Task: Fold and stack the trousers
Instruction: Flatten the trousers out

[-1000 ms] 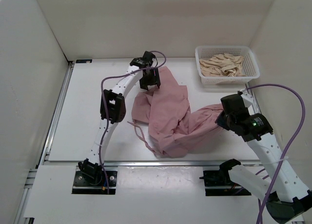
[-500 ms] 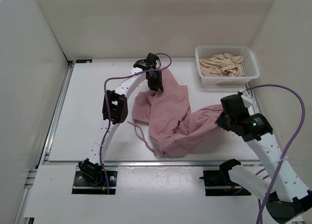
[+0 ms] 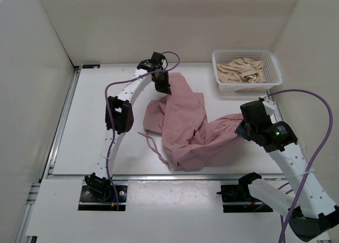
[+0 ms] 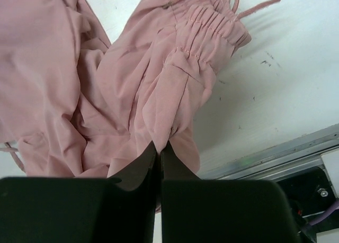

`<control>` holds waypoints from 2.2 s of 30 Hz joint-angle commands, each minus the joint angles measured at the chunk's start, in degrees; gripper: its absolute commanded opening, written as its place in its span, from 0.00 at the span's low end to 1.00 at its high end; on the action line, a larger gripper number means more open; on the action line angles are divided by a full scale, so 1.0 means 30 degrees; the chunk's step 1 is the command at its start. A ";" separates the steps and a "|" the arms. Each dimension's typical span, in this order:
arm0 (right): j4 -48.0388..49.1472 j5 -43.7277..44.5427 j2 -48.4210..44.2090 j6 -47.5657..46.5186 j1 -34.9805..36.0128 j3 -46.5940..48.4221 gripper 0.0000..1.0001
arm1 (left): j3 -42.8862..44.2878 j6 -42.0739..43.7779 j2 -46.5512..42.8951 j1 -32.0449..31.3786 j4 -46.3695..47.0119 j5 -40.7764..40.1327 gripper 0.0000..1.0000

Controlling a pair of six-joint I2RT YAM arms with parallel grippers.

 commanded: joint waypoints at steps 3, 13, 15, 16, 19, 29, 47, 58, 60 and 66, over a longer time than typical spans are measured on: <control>0.1415 0.1736 0.2687 -0.1374 -0.0228 0.2432 0.00 | -0.0755 -0.0419 -0.6588 0.3880 0.0554 0.0221 0.10; 0.3153 -0.0394 1.3475 -0.5477 -0.4592 2.2283 0.00 | 0.3022 -0.1708 -0.9841 0.9390 0.0288 0.2973 0.10; 0.3151 -0.0719 1.3947 -0.5657 -0.4886 2.4284 0.00 | 0.3286 -0.1884 -1.0836 1.0591 0.0290 0.2975 0.10; 0.3151 -0.1038 1.3949 -0.5657 -0.5409 2.4640 0.00 | 0.3025 -0.1884 -1.1973 1.1059 0.0290 0.2975 0.10; 0.3151 -0.1217 1.2109 -0.5481 -0.5619 2.1064 0.00 | 0.0600 -0.1884 -1.4701 1.2555 0.0290 0.2975 0.10; 0.2161 -0.1745 -0.2067 0.1194 -0.5619 -0.1235 0.59 | -2.1394 0.0370 -2.7648 1.2558 0.0290 -0.0509 0.45; 0.6286 -0.5547 0.6171 -0.3782 -0.6610 0.1555 0.05 | -1.2117 0.1866 -1.6653 0.4276 0.0939 -0.0768 0.32; 0.9392 -1.2083 1.3298 -0.3574 -1.1683 0.2782 0.60 | -0.2491 0.0228 -0.4496 0.3036 -0.0911 -0.2094 0.99; 0.9392 -1.2672 1.4999 -0.3987 -1.1451 0.3051 0.75 | -0.0740 -0.0067 -0.3376 0.3036 -0.0911 -0.2268 0.99; 1.0210 -1.2031 1.6410 -0.3550 -1.0221 0.2409 0.82 | 0.1699 -0.0854 -0.0737 0.3212 -0.0442 -0.3352 0.97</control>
